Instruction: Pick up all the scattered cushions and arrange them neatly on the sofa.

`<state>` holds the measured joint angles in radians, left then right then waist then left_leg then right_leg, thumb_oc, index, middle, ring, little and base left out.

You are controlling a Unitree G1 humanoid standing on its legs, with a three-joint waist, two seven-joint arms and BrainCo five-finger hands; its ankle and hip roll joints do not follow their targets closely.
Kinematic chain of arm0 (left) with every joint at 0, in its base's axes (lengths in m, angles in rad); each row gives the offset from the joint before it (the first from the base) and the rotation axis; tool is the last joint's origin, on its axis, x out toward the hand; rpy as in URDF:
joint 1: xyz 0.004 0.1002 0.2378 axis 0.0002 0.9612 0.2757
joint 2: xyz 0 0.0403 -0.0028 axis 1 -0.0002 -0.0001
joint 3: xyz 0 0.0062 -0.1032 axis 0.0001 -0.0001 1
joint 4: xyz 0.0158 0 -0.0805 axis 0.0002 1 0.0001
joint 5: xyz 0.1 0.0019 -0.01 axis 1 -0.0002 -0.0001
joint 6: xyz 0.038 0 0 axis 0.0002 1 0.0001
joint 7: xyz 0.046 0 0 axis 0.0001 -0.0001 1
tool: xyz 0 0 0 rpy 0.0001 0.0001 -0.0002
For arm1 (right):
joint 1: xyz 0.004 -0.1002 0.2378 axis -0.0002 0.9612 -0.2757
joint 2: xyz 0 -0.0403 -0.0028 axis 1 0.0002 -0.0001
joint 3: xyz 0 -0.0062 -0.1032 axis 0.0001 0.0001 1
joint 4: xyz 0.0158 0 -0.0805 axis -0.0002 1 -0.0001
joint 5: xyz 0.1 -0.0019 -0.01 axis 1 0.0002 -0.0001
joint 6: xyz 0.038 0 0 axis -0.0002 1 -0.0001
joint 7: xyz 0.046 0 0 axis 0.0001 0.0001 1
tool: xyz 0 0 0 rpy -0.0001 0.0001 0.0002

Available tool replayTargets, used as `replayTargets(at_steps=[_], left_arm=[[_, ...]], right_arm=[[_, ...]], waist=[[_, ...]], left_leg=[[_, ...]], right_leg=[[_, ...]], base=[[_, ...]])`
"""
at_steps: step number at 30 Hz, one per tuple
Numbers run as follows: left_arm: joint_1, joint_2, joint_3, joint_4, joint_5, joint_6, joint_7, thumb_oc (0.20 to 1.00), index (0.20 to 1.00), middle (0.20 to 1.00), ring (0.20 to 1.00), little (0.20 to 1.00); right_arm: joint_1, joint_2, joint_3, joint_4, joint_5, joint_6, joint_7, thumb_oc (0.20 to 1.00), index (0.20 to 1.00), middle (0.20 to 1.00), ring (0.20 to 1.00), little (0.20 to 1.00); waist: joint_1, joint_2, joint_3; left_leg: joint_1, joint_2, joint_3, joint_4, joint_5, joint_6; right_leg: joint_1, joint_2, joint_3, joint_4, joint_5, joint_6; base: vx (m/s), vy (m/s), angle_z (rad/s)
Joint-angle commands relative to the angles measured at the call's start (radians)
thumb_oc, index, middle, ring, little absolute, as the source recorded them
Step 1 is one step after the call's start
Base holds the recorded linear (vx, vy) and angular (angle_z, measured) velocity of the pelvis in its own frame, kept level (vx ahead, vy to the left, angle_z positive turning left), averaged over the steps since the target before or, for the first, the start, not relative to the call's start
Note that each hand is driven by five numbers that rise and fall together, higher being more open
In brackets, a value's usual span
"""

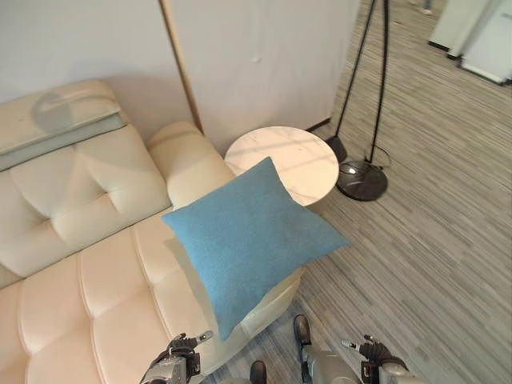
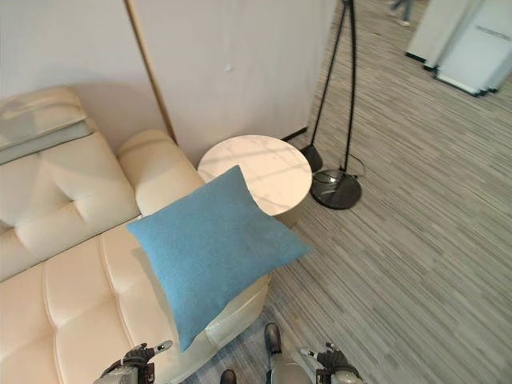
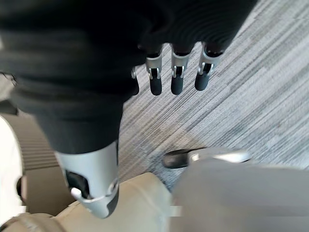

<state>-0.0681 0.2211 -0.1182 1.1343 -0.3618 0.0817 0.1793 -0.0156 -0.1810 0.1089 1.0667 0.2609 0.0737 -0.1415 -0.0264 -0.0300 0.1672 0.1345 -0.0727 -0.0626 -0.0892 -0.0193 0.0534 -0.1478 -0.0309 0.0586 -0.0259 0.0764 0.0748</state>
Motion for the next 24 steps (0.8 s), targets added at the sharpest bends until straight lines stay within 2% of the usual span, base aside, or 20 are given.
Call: replayTargets(at_steps=[1,3,6,8,9,10,12,13,14,17,21,22,24], left_arm=[[-0.009,-0.006,-0.003,0.007,0.036,-0.024,-0.010,1.000,1.000,1.000,1.000,1.000],[0.000,-0.011,0.013,0.005,0.004,-0.022,-0.012,1.000,1.000,1.000,1.000,1.000],[0.000,-0.018,0.014,-0.006,-0.024,-0.018,-0.009,1.000,1.000,1.000,1.000,1.000],[-0.007,-0.019,0.009,-0.008,-0.025,-0.018,-0.009,1.000,1.000,1.000,1.000,1.000],[-0.007,-0.019,0.009,-0.008,-0.025,-0.018,-0.009,1.000,1.000,1.000,1.000,1.000],[-0.013,-0.017,-0.001,-0.017,-0.017,-0.019,-0.014,1.000,1.000,1.000,1.000,1.000],[-0.012,-0.013,-0.005,-0.012,-0.006,-0.014,-0.014,1.000,1.000,1.000,1.000,1.000],[-0.011,-0.012,-0.008,-0.010,0.000,-0.012,-0.015,1.000,1.000,1.000,1.000,1.000],[-0.016,-0.011,-0.010,0.010,0.015,-0.007,-0.014,1.000,1.000,1.000,1.000,1.000],[-0.010,-0.006,-0.001,0.018,0.011,-0.007,-0.013,1.000,1.000,1.000,1.000,1.000],[0.014,0.000,0.012,0.048,0.020,-0.004,-0.014,1.000,1.000,1.000,1.000,1.000],[0.020,0.002,0.018,0.053,0.016,-0.003,-0.017,1.000,1.000,1.000,1.000,1.000],[0.024,0.007,0.034,0.063,0.004,0.000,-0.017,1.000,1.000,1.000,1.000,1.000]], right_arm=[[-0.019,-0.035,0.017,0.014,0.030,-0.013,0.000,1.000,1.000,1.000,1.000,1.000],[-0.022,-0.045,0.024,0.020,0.024,-0.016,0.005,1.000,1.000,1.000,1.000,1.000],[-0.024,-0.065,0.031,0.018,0.012,-0.017,-0.003,1.000,1.000,1.000,1.000,1.000],[-0.026,-0.077,0.028,0.020,0.007,-0.016,-0.006,1.000,1.000,1.000,1.000,1.000],[-0.026,-0.077,0.028,0.021,0.007,-0.016,-0.006,1.000,1.000,1.000,1.000,1.000],[-0.027,-0.084,0.027,0.014,0.006,-0.015,-0.004,1.000,1.000,1.000,1.000,1.000],[-0.028,-0.083,0.026,0.019,0.006,-0.010,-0.004,1.000,1.000,1.000,1.000,1.000],[-0.026,-0.083,0.026,0.020,0.005,-0.009,-0.005,1.000,1.000,1.000,1.000,1.000],[-0.028,-0.079,0.032,0.024,0.003,-0.010,-0.013,1.000,1.000,1.000,1.000,1.000],[-0.034,-0.074,0.046,0.024,-0.010,-0.006,-0.009,1.000,1.000,1.000,1.000,1.000],[-0.030,-0.064,0.055,0.017,-0.029,-0.002,0.000,1.000,1.000,1.000,1.000,1.000],[-0.029,-0.059,0.053,0.015,-0.029,-0.002,0.004,1.000,1.000,1.000,1.000,1.000],[-0.029,-0.046,0.054,0.011,-0.029,-0.002,0.011,1.000,1.000,1.000,1.000,1.000]], waist=[[-0.010,0.004,-0.018],[-0.003,0.000,-0.028],[0.001,-0.011,-0.018],[-0.001,-0.016,-0.006],[-0.002,-0.016,-0.006],[-0.005,-0.019,0.001],[-0.002,-0.012,-0.008],[-0.004,-0.006,-0.015],[-0.006,0.000,-0.016],[0.004,0.001,-0.013],[0.007,-0.008,-0.041],[0.010,-0.013,-0.044],[0.013,-0.016,-0.038]], left_leg=[[-0.034,0.040,0.068,0.002,-0.009,-0.041],[-0.025,0.056,0.045,0.014,-0.014,-0.054],[-0.072,0.057,0.032,0.121,-0.040,-0.071],[-0.116,0.048,0.072,0.194,-0.049,-0.075],[-0.118,0.048,0.071,0.198,-0.050,-0.075],[-0.147,0.054,0.136,0.203,-0.044,-0.068],[-0.144,0.062,0.167,0.111,-0.001,-0.068],[-0.151,0.066,0.177,0.061,0.036,-0.074],[-0.187,0.072,0.219,0.002,0.084,-0.087],[-0.187,0.075,0.219,0.002,0.090,-0.093],[-0.150,0.067,0.218,0.002,0.075,-0.081],[-0.131,0.065,0.221,0.002,0.064,-0.074],[-0.096,0.059,0.226,0.002,0.036,-0.051]], right_leg=[[0.101,0.022,-0.022,-0.049,-0.028,0.020],[0.135,0.025,-0.054,-0.056,-0.041,0.008],[0.172,0.018,-0.114,-0.061,-0.062,-0.009],[0.191,0.005,-0.163,-0.061,-0.078,-0.018],[0.190,0.005,-0.165,-0.061,-0.078,-0.018],[0.206,-0.005,-0.213,-0.061,-0.091,-0.022],[0.214,-0.002,-0.247,-0.061,-0.105,-0.020],[0.218,0.000,-0.266,-0.061,-0.112,-0.021],[0.229,0.004,-0.297,-0.061,-0.128,-0.028],[0.254,0.011,-0.305,-0.061,-0.144,-0.032],[0.280,-0.002,-0.320,-0.028,-0.171,-0.026],[0.280,-0.010,-0.319,0.012,-0.183,-0.023],[0.238,-0.034,-0.314,0.178,-0.193,-0.007]], base=[[0.28,-0.259,0.59],[0.25,-0.282,0.38],[0.12,-0.221,0.69],[0.05,-0.108,0.71],[0.03,-0.069,0.79],[0.03,-0.042,0.77],[0.08,-0.016,1.03],[0.13,0.045,0.90],[0.10,0.043,0.45],[0.12,0.087,0.56],[0.19,0.170,0.02],[0.19,0.223,0.15],[0.13,0.236,-0.06]])
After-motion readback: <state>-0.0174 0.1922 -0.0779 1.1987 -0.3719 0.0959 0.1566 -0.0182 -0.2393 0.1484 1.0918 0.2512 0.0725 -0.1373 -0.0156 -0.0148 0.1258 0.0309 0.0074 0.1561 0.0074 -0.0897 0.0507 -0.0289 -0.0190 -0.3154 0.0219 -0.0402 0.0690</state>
